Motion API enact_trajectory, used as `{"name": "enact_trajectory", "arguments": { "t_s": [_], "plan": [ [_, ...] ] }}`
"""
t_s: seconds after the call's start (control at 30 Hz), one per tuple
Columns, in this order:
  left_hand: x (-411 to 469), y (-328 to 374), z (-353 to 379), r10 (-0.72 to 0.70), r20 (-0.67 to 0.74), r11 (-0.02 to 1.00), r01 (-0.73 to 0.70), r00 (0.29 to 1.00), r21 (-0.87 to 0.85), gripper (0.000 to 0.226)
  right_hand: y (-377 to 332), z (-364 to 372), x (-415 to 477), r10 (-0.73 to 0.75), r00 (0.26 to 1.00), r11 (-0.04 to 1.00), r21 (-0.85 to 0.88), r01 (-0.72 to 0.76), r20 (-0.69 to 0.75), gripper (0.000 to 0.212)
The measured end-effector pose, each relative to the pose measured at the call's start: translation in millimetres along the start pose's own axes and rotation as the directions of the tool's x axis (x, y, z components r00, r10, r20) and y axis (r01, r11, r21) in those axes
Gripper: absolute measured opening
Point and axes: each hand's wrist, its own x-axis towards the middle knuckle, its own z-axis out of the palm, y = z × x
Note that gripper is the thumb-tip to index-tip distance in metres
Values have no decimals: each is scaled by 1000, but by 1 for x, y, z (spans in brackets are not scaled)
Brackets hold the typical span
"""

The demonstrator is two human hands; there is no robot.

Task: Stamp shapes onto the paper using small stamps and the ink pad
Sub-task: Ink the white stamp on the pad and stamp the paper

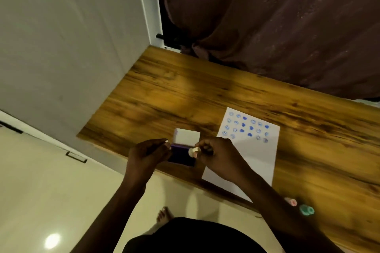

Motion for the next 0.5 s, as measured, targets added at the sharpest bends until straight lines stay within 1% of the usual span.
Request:
{"name": "enact_trajectory", "arguments": {
  "t_s": [0.1,0.17,0.37,0.5],
  "plan": [
    [2,0,-25,-37,-66,998,34,997,-47,16,-11,25,12,-88,996,964,-248,92,28,23],
    [3,0,-37,-55,-86,997,51,995,-51,20,-18,40,19,-102,994,922,-372,111,43,26],
    [10,-6,-59,-68,-99,998,66,993,-25,21,-29,71,32,-73,994,867,-487,103,80,29],
    [15,-8,-63,-96,-77,995,94,992,-40,20,-34,82,35,-32,997,858,-509,63,70,28]
  ]
}}
